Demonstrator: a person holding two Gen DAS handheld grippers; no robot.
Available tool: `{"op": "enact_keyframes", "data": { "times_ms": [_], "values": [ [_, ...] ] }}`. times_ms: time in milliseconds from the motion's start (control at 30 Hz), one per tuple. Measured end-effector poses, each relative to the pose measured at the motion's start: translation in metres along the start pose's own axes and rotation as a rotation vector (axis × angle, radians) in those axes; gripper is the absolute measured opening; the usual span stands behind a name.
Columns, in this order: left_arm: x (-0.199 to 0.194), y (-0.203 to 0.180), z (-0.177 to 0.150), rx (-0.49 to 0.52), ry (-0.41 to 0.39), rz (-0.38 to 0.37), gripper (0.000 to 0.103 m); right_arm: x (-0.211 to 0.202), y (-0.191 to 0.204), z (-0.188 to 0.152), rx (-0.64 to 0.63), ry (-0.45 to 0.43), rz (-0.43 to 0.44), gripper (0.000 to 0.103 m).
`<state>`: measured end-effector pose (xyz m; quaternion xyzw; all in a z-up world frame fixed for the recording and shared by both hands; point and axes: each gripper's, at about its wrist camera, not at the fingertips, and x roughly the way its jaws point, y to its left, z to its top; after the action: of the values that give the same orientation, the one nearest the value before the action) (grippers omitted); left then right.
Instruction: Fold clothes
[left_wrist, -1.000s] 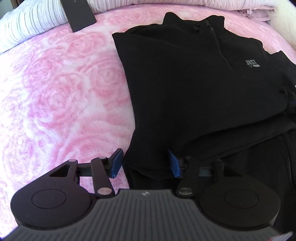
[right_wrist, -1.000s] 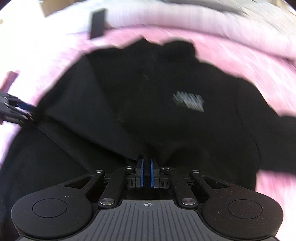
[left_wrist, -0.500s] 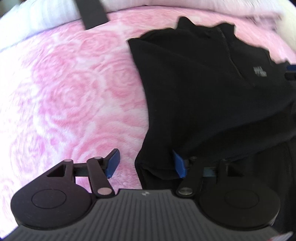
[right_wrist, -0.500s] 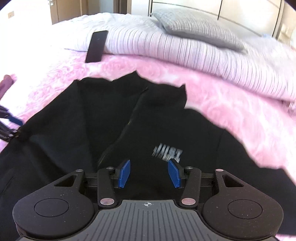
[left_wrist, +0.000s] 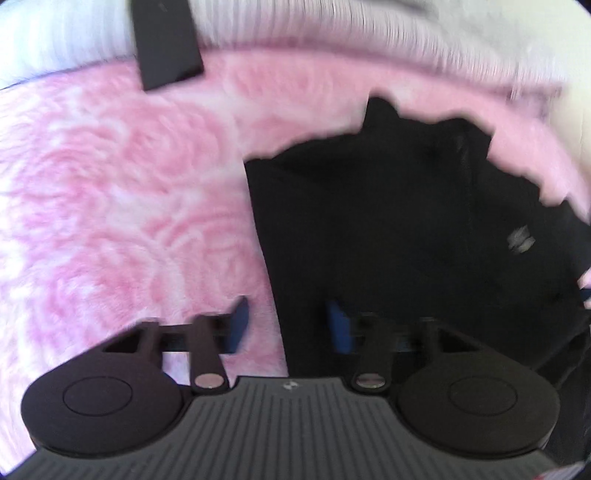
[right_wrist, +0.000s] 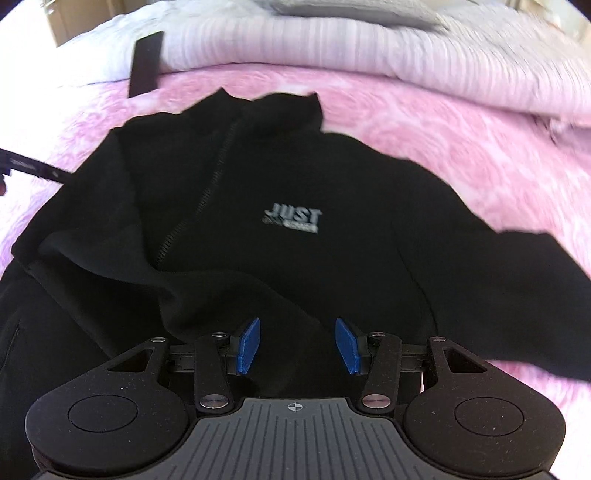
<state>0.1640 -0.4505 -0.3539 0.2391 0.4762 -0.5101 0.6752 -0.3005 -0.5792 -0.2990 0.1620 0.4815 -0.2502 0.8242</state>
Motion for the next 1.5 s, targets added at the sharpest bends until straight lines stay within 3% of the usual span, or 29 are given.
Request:
{"op": "enact_keyframes", "data": {
  "times_ms": [67, 233, 300, 433, 600, 767, 833, 900, 967, 1167, 1233, 1267, 1300, 1333, 1500],
  "values": [
    [0.0, 0.006, -0.001, 0.002, -0.025, 0.001, 0.027, -0.003, -0.003, 0.0, 0.001, 0.004, 0.001, 0.049],
    [-0.022, 0.024, -0.005, -0.055, -0.055, 0.132, 0.02, -0.011, 0.002, 0.0, -0.081, 0.021, 0.003, 0.049],
    [-0.037, 0.019, -0.006, -0.004, -0.083, 0.134, 0.02, -0.012, -0.002, -0.004, -0.06, 0.034, -0.014, 0.049],
    [-0.06, -0.018, -0.011, 0.153, -0.138, 0.041, 0.023, -0.017, -0.018, -0.017, 0.16, 0.052, -0.011, 0.049],
    [-0.061, -0.078, -0.029, 0.292, -0.132, -0.226, 0.024, -0.019, -0.029, -0.041, 0.397, 0.069, 0.007, 0.049],
    [-0.025, -0.105, -0.032, 0.376, -0.063, -0.226, 0.024, -0.019, -0.049, -0.064, 0.654, 0.047, 0.055, 0.049],
    [-0.011, -0.114, -0.033, 0.404, -0.038, -0.22, 0.028, -0.018, -0.055, -0.074, 0.762, 0.041, 0.092, 0.049],
    [0.002, -0.102, -0.021, 0.323, -0.03, -0.139, 0.041, -0.021, -0.057, -0.084, 0.865, 0.014, 0.128, 0.049],
    [0.006, -0.09, -0.012, 0.256, -0.033, -0.131, 0.041, -0.022, -0.058, -0.094, 0.953, -0.025, 0.186, 0.049],
    [-0.009, -0.088, -0.014, 0.26, -0.031, -0.163, 0.038, 0.0, -0.07, -0.098, 1.097, -0.138, 0.262, 0.049],
    [-0.015, -0.086, -0.017, 0.268, -0.03, -0.171, 0.036, -0.005, -0.07, -0.086, 1.092, -0.146, 0.259, 0.049],
    [-0.019, -0.086, -0.021, 0.27, -0.032, -0.173, 0.036, -0.009, -0.069, -0.078, 1.079, -0.147, 0.253, 0.046],
    [-0.024, -0.086, -0.026, 0.271, -0.034, -0.176, 0.036, -0.013, -0.069, -0.071, 1.066, -0.147, 0.246, 0.02],
    [-0.029, -0.086, -0.03, 0.272, -0.037, -0.179, 0.036, -0.017, -0.068, -0.063, 1.053, -0.148, 0.239, 0.015],
    [-0.069, -0.084, -0.061, 0.268, -0.099, -0.255, 0.034, -0.039, -0.059, -0.019, 0.97, -0.163, 0.209, 0.013]
  ]
}}
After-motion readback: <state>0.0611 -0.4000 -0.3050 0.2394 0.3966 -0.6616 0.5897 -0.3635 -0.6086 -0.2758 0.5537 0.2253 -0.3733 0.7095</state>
